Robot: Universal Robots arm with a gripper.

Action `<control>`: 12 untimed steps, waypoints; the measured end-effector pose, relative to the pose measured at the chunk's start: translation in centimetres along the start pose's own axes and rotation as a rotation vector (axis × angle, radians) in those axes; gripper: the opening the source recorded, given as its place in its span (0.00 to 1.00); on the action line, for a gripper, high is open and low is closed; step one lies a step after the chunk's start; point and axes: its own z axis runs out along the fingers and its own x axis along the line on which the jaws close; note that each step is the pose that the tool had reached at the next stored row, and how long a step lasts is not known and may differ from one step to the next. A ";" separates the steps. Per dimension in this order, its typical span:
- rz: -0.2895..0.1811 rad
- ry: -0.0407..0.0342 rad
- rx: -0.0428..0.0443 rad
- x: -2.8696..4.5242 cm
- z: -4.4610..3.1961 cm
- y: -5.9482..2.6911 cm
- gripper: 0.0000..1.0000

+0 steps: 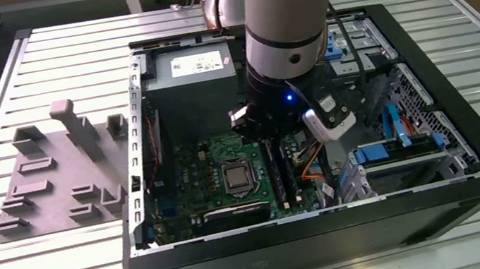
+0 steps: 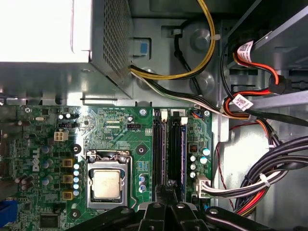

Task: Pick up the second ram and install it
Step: 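Press down the second ram until it locks into place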

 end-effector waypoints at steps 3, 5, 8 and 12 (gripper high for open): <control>0.000 0.0001 0.0002 -0.04 0.02 0.00 0.13; 0.000 0.0000 -0.0001 -0.07 0.14 0.00 0.13; 0.000 0.0001 0.0001 -0.25 0.44 -0.01 0.13; 0.000 0.0000 0.0001 -0.26 0.98 -0.02 0.13</control>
